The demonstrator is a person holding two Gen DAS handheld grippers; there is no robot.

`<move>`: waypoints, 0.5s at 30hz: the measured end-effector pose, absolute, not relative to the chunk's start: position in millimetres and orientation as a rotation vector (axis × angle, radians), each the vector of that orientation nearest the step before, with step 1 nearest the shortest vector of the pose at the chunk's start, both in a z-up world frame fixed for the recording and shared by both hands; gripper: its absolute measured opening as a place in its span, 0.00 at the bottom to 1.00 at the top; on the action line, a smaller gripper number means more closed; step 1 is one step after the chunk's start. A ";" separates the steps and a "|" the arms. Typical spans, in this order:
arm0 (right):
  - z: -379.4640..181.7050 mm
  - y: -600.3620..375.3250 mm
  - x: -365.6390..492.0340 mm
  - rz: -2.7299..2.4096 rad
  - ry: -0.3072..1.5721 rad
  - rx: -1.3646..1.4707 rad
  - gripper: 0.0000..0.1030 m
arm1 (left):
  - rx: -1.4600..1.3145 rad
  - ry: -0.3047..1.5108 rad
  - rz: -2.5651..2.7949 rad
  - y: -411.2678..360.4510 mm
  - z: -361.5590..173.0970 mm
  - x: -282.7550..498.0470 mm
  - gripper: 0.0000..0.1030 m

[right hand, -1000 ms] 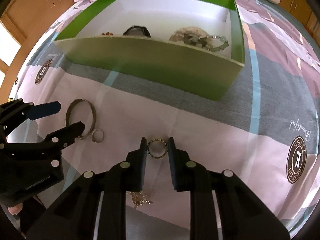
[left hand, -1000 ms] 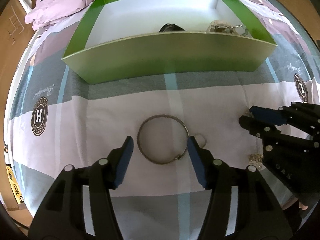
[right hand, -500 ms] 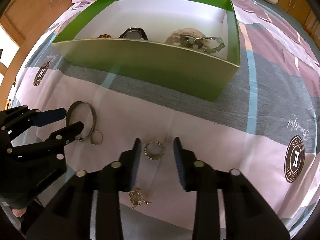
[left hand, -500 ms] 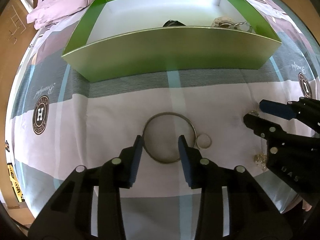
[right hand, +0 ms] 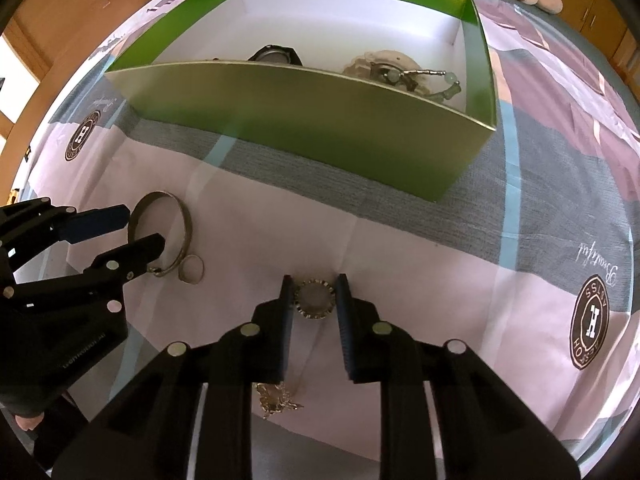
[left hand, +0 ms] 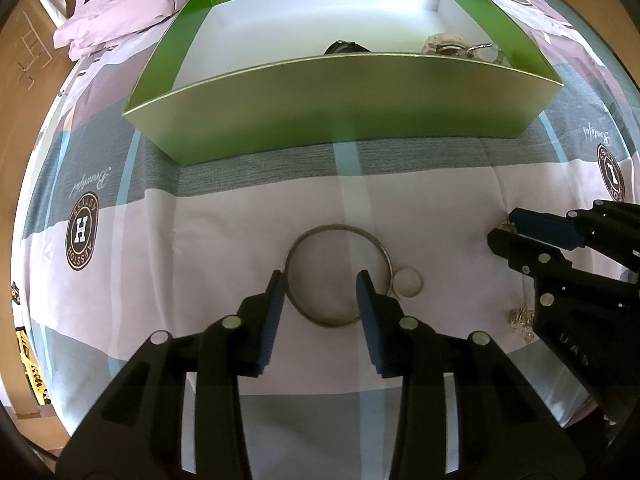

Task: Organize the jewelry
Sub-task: 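Grasp the rhinestone ring with the right gripper while the left approaches the silver bangle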

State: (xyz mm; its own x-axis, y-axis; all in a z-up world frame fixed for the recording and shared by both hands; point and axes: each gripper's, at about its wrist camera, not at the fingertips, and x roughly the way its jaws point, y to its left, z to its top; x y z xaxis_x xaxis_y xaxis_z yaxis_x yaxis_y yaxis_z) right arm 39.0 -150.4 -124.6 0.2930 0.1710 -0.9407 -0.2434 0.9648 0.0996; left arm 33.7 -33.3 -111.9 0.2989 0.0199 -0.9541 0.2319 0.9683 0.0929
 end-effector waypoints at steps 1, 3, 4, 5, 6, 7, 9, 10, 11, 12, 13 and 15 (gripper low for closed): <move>-125.0 -150.5 38.3 0.275 1.244 -0.067 0.20 | 0.233 1.261 -0.141 -33.8 -112.0 33.3 0.36; -125.1 -152.2 39.0 0.276 1.245 -0.070 0.20 | 0.236 1.258 -0.139 -34.6 -111.8 32.3 0.38; -125.4 -152.0 39.5 0.275 1.246 -0.067 0.20 | 0.238 1.257 -0.140 -35.1 -111.6 31.7 0.38; -125.3 -152.5 39.3 0.276 1.247 -0.065 0.21 | 0.237 1.256 -0.139 -35.7 -111.4 31.0 0.38; -125.4 -152.8 39.6 0.276 1.249 -0.059 0.21 | 0.235 1.255 -0.138 -35.5 -111.2 31.0 0.38; -125.1 -152.6 40.3 0.276 1.250 -0.056 0.21 | 0.228 1.253 -0.134 -34.9 -110.8 31.0 0.38; -124.3 -154.3 41.2 0.277 1.250 -0.049 0.21 | 0.224 1.243 -0.121 -33.6 -109.5 31.2 0.38; -124.0 -155.4 41.6 0.277 1.249 -0.045 0.21 | 0.225 1.238 -0.116 -33.2 -109.3 31.4 0.39; -123.7 -156.5 41.9 0.275 1.247 -0.041 0.21 | 0.225 1.237 -0.112 -33.1 -109.7 31.6 0.43; -123.3 -158.4 41.9 0.272 1.244 -0.042 0.21 | 0.226 1.236 -0.108 -32.9 -110.8 31.8 0.45; -123.0 -159.1 42.1 0.268 1.243 -0.042 0.21 | 0.229 1.238 -0.106 -33.1 -112.0 31.8 0.46; -122.4 -160.9 41.1 0.263 1.239 -0.044 0.22 | 0.235 1.248 -0.103 -33.5 -115.6 32.2 0.46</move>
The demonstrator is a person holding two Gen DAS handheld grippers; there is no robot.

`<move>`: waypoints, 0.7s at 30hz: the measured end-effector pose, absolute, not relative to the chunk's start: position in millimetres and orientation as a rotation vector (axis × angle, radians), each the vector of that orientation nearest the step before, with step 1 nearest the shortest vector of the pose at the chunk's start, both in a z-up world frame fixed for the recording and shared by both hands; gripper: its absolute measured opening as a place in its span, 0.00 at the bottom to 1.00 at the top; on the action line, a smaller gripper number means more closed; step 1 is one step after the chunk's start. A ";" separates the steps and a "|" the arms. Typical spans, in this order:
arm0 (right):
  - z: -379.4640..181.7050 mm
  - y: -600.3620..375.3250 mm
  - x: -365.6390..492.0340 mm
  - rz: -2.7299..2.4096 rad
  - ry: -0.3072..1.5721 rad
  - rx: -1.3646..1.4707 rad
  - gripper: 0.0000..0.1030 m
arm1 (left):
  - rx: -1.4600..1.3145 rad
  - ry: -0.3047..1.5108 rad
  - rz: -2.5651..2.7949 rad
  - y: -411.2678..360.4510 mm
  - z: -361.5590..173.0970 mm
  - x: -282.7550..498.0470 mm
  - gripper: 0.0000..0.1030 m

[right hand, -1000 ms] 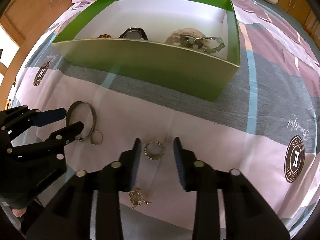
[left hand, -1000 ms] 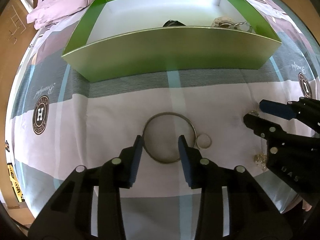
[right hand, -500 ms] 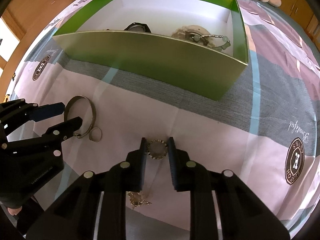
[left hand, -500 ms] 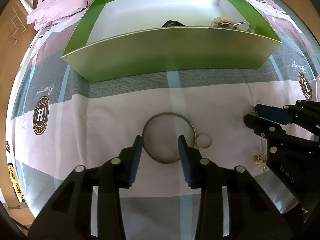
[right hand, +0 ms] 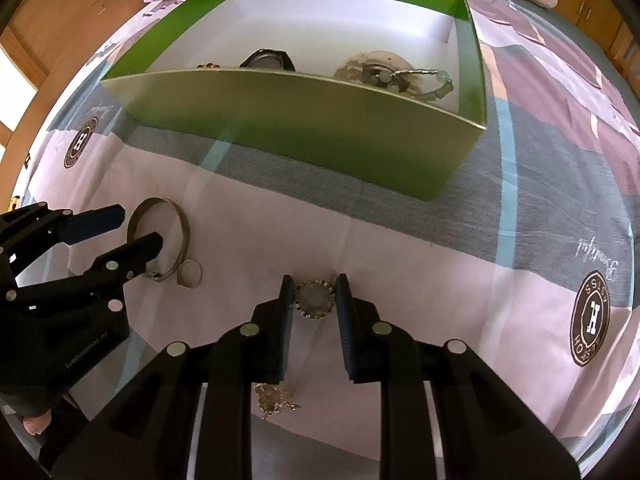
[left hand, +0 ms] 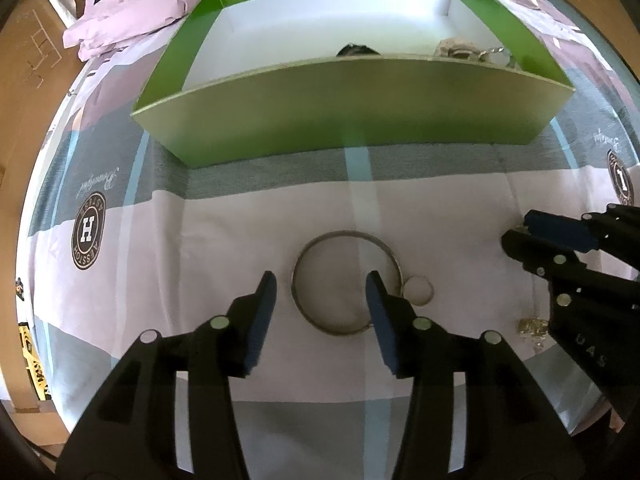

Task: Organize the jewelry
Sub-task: 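Grasp the rhinestone ring with the right gripper while the left approaches the silver bangle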

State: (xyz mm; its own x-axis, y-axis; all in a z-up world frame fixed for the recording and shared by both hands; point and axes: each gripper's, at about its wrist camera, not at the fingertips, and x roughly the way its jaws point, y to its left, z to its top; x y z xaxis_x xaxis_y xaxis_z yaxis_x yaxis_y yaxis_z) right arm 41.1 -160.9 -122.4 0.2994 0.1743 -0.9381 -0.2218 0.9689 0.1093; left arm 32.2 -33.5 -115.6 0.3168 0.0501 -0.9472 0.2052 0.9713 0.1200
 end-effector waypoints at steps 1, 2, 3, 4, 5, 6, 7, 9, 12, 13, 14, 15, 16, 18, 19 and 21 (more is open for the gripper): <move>-122.6 -160.9 40.7 0.263 1.240 -0.045 0.22 | 0.235 1.251 -0.103 -34.0 -116.9 32.7 0.47; -122.6 -160.9 40.4 0.262 1.240 -0.047 0.22 | 0.236 1.251 -0.099 -34.1 -117.7 32.7 0.48; -122.7 -160.7 40.1 0.261 1.240 -0.050 0.22 | 0.239 1.249 -0.096 -34.0 -117.9 32.9 0.49; -122.7 -160.2 39.6 0.260 1.240 -0.052 0.23 | 0.243 1.247 -0.092 -34.1 -117.9 32.7 0.51; -123.0 -159.4 39.2 0.260 1.239 -0.053 0.29 | 0.242 1.245 -0.093 -33.9 -117.9 32.7 0.51; -123.0 -159.0 38.5 0.259 1.235 -0.055 0.33 | 0.240 1.245 -0.094 -33.5 -118.1 32.6 0.51; -123.2 -158.1 37.6 0.254 1.231 -0.063 0.34 | 0.236 1.247 -0.101 -33.3 -118.5 32.4 0.47; -123.7 -155.2 35.5 0.250 1.227 -0.087 0.34 | 0.221 1.255 -0.127 -33.9 -119.0 32.2 0.36; -122.9 -152.4 33.3 0.257 1.226 -0.099 0.23 | 0.226 1.252 -0.138 -35.1 -118.1 31.5 0.21; -122.5 -153.1 33.4 0.264 1.230 -0.091 0.20 | 0.218 1.256 -0.143 -33.9 -116.7 32.6 0.13; -122.1 -154.6 34.3 0.264 1.230 -0.087 0.20 | 0.201 1.261 -0.148 -31.4 -115.3 34.0 0.08; -121.6 -155.7 34.5 0.266 1.230 -0.080 0.20 | 0.174 1.265 -0.156 -27.6 -113.0 36.0 0.08; -120.8 -156.8 34.8 0.267 1.229 -0.072 0.20 | 0.155 1.264 -0.159 -23.9 -110.4 38.2 0.06; -118.2 -159.4 35.8 0.266 1.221 -0.059 0.20 | 0.120 1.252 -0.156 -16.1 -102.8 41.7 0.05; -116.2 -160.8 36.0 0.267 1.216 -0.053 0.20 | 0.107 1.244 -0.155 -12.5 -98.8 43.3 0.04; -112.6 -163.4 36.0 0.266 1.207 -0.042 0.20 | 0.079 1.231 -0.152 -6.2 -91.0 46.8 0.04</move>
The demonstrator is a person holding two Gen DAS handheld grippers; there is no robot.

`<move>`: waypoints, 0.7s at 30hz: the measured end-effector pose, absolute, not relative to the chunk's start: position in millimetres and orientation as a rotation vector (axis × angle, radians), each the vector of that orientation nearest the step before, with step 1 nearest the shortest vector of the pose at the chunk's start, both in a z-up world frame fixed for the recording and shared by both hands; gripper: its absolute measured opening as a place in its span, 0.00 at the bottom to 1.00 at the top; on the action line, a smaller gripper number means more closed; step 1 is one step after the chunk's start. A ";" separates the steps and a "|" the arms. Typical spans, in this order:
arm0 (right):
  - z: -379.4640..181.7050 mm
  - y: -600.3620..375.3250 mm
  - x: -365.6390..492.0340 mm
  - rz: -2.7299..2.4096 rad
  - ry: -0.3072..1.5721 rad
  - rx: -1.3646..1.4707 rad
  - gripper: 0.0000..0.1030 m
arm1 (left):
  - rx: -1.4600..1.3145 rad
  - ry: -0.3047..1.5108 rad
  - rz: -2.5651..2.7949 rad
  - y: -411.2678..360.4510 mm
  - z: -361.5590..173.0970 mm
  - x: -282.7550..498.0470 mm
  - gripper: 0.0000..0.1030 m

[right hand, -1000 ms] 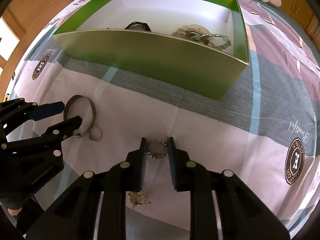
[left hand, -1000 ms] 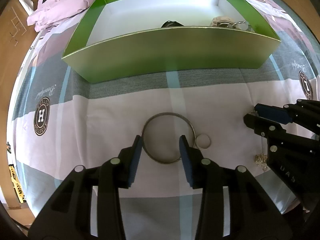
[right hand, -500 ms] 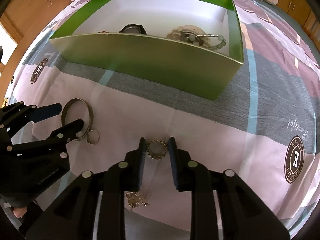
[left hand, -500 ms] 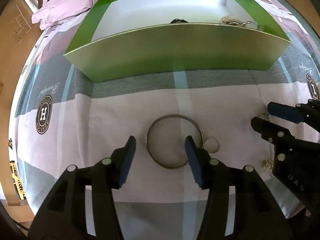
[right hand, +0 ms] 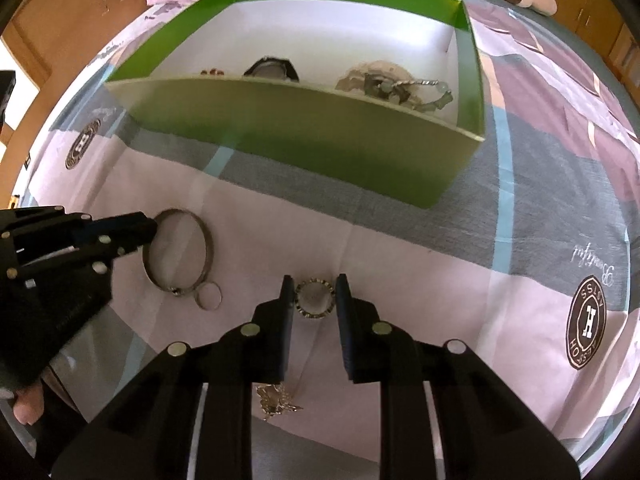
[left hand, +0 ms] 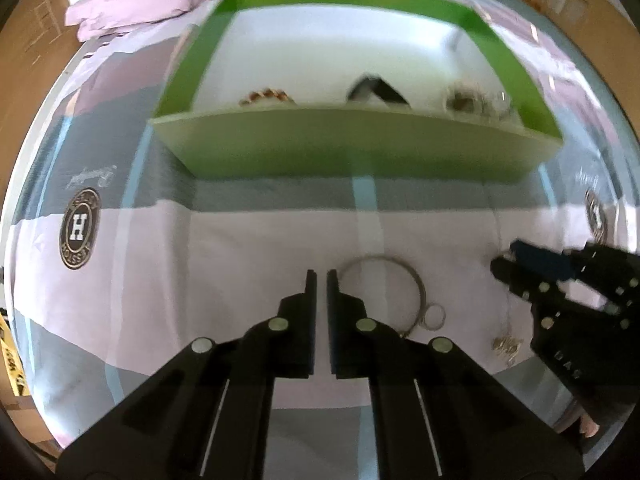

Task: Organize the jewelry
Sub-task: 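Grasp the rhinestone ring with the right gripper while the left approaches the silver bangle, then close the left gripper on the silver bangle and lift it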

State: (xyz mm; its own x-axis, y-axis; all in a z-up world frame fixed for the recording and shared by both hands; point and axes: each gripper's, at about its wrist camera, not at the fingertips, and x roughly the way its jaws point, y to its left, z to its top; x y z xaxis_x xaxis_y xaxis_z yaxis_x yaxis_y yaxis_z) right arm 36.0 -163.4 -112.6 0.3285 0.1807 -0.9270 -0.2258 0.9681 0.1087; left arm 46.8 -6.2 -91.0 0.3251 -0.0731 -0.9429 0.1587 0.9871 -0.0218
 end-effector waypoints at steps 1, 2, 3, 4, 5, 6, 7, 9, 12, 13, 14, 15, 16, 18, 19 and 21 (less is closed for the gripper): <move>-111.0 -165.5 35.8 0.266 1.205 -0.039 0.20 | 0.069 1.226 -0.150 -3.3 -88.3 47.9 0.04; -109.6 -168.0 35.5 0.265 1.204 -0.037 0.20 | 0.070 1.225 -0.146 -2.0 -87.8 48.4 0.04; -109.7 -169.2 35.6 0.264 1.205 -0.036 0.20 | 0.078 1.226 -0.142 -2.4 -88.0 48.3 0.04; -110.1 -170.2 33.0 0.262 1.209 -0.037 0.20 | 0.095 1.236 -0.138 -4.5 -92.1 48.1 0.05; -111.7 -170.1 32.9 0.262 1.215 -0.040 0.20 | 0.116 1.247 -0.137 -7.5 -97.2 47.9 0.08; -113.1 -166.8 33.0 0.262 1.219 -0.041 0.20 | 0.134 1.259 -0.141 -11.4 -102.0 46.8 0.10; -114.4 -166.2 33.2 0.263 1.225 -0.042 0.20 | 0.149 1.262 -0.142 -14.6 -105.4 45.4 0.13; -116.6 -164.4 35.5 0.264 1.231 -0.042 0.20 | 0.169 1.277 -0.151 -20.3 -113.6 43.5 0.15; -117.5 -164.6 37.4 0.264 1.233 -0.045 0.20 | 0.148 1.285 -0.150 -20.0 -118.6 45.2 0.11; -117.6 -164.6 37.6 0.264 1.234 -0.045 0.20 | 0.137 1.289 -0.158 -18.5 -117.4 45.9 0.03; -117.6 -164.2 37.6 0.263 1.234 -0.045 0.20 | 0.124 1.294 -0.161 -16.4 -116.5 46.8 0.03; -118.2 -162.9 39.4 0.263 1.235 -0.046 0.20 | 0.102 1.298 -0.163 -13.0 -115.5 47.7 0.03; -118.4 -161.5 41.5 0.264 1.234 -0.046 0.20 | 0.088 1.299 -0.163 -8.8 -113.8 47.9 0.03; -117.6 -160.7 42.8 0.262 1.229 -0.044 0.20 | 0.073 1.288 -0.156 -3.6 -109.7 49.9 0.03; -116.6 -161.0 42.2 0.261 1.224 -0.042 0.20 | 0.066 1.280 -0.155 -1.0 -105.8 50.7 0.03; -113.5 -162.2 40.7 0.264 1.215 -0.037 0.20 | 0.042 1.266 -0.156 2.2 -97.8 51.3 0.03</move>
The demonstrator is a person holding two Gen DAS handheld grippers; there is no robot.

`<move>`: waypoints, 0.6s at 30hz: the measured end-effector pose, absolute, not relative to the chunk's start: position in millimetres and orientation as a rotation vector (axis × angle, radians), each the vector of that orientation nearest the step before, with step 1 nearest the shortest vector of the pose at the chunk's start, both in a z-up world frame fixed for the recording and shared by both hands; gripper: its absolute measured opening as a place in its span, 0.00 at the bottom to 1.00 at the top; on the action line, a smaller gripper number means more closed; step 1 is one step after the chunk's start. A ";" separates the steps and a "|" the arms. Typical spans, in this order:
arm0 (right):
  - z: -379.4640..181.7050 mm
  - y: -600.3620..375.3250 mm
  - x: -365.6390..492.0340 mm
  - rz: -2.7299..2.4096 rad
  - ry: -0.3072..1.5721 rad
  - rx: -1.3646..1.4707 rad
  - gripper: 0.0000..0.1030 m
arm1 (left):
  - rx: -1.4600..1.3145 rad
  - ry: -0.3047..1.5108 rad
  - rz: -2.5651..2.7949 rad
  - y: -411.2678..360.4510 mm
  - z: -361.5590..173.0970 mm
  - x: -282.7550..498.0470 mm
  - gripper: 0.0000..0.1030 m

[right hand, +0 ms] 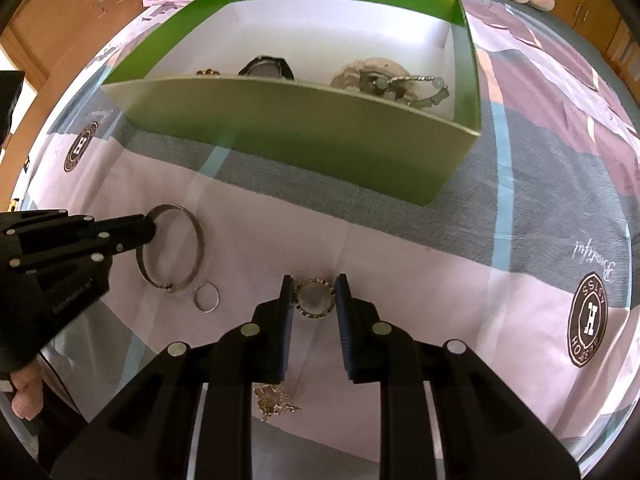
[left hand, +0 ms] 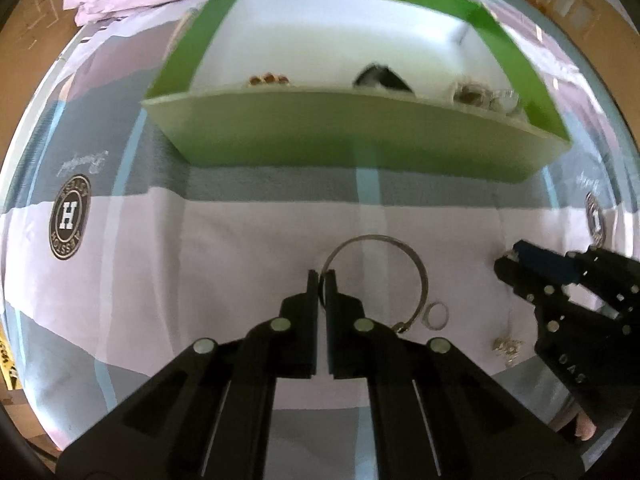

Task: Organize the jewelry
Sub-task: 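Close the left gripper on the silver bangle and lift it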

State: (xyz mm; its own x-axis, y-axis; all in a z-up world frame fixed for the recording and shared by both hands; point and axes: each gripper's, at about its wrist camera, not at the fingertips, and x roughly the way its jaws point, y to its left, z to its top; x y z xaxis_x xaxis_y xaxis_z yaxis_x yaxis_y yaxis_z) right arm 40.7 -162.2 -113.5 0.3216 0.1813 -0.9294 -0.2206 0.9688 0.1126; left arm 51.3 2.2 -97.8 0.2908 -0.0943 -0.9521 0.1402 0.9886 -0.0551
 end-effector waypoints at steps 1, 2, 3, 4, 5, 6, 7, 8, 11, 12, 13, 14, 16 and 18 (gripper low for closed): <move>-111.2 -162.8 39.8 0.265 1.208 -0.035 0.20 | 0.026 1.255 -0.159 5.1 -91.6 51.8 0.03; -108.7 -164.0 38.7 0.265 1.201 -0.031 0.20 | 0.015 1.243 -0.162 7.7 -85.5 52.1 0.03; -106.4 -165.1 37.6 0.265 1.196 -0.027 0.20 | 0.005 1.225 -0.165 10.3 -77.7 52.1 0.03; -103.0 -166.4 37.2 0.267 1.190 -0.021 0.20 | 0.000 1.215 -0.167 12.3 -72.7 56.6 0.03; -99.2 -167.3 36.6 0.270 1.183 -0.015 0.20 | -0.007 1.202 -0.168 11.6 -66.6 56.2 0.03; -95.3 -168.0 35.9 0.274 1.174 -0.011 0.20 | -0.017 1.188 -0.171 13.6 -60.5 56.2 0.03; -91.3 -168.7 35.3 0.277 1.163 -0.007 0.20 | -0.023 1.176 -0.173 15.2 -56.6 55.8 0.03; -87.4 -169.4 34.6 0.279 1.153 -0.003 0.20 | -0.027 1.168 -0.173 17.1 -55.4 52.7 0.03; -77.9 -173.0 33.5 0.289 1.122 0.014 0.20 | -0.033 1.156 -0.168 20.2 -52.6 52.8 0.03; -77.3 -173.4 34.1 0.290 1.122 0.014 0.20 | -0.034 1.159 -0.166 17.1 -51.8 48.3 0.03; -78.6 -173.4 34.4 0.289 1.125 0.012 0.20 | -0.032 1.164 -0.163 16.9 -53.4 48.6 0.03; -80.1 -173.3 34.5 0.288 1.130 0.010 0.20 | -0.029 1.166 -0.163 21.0 -54.6 50.8 0.03; -86.1 -171.5 35.7 0.288 1.148 0.004 0.20 | -0.019 1.168 -0.163 18.4 -56.6 51.9 0.03; -90.8 -166.9 36.6 0.287 1.160 -0.004 0.20 | -0.012 1.166 -0.163 16.2 -57.4 48.3 0.03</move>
